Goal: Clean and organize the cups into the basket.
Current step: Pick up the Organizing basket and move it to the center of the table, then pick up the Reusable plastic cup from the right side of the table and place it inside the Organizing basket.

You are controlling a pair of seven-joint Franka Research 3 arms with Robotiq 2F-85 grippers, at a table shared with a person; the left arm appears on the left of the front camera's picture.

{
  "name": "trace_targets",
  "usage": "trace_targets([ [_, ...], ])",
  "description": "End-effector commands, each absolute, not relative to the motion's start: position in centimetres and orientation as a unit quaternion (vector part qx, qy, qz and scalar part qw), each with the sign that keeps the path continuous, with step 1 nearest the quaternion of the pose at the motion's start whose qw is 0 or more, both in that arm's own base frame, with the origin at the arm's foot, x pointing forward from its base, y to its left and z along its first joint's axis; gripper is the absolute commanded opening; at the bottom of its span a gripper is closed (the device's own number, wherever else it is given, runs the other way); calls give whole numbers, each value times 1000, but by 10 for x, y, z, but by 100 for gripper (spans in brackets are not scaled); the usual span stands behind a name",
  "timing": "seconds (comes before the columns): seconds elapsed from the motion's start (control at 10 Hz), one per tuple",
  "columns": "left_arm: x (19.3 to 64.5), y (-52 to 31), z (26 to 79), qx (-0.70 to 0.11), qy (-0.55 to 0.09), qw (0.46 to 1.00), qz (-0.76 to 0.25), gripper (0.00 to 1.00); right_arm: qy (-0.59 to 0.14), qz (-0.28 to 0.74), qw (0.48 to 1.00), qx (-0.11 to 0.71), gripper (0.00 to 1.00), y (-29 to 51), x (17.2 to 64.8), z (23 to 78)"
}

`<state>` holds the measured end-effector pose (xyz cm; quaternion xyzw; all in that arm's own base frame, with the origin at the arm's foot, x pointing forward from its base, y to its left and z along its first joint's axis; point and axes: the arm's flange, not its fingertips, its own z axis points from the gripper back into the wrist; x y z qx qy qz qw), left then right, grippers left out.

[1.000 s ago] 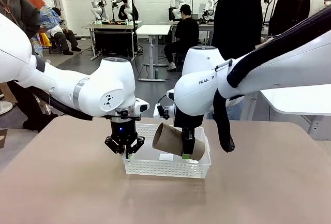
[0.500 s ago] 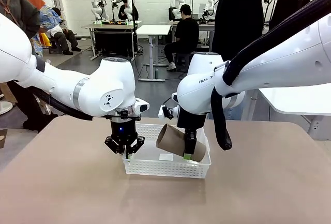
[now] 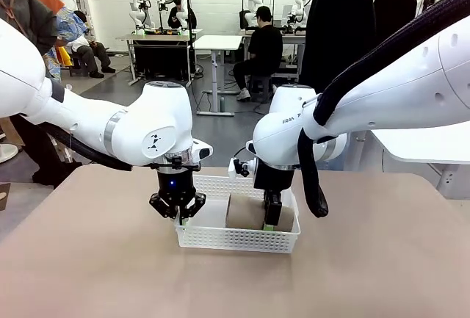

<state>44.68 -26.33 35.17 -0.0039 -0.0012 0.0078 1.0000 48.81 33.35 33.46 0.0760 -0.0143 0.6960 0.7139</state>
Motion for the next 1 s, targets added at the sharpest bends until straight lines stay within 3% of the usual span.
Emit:
trace_targets([
  [0.0,446,-262,351,-4,0,1000,10,0,-14,701,707,89,100,327,489,339],
  [0.3,446,-262,351,-4,0,1000,10,0,-42,706,702,90,100,319,481,354],
  [0.7,446,-262,351,-4,0,1000,10,0,-232,663,708,74,100,226,418,436],
  [0.9,446,-262,351,-4,0,1000,10,0,-316,618,711,112,100,155,397,447],
])
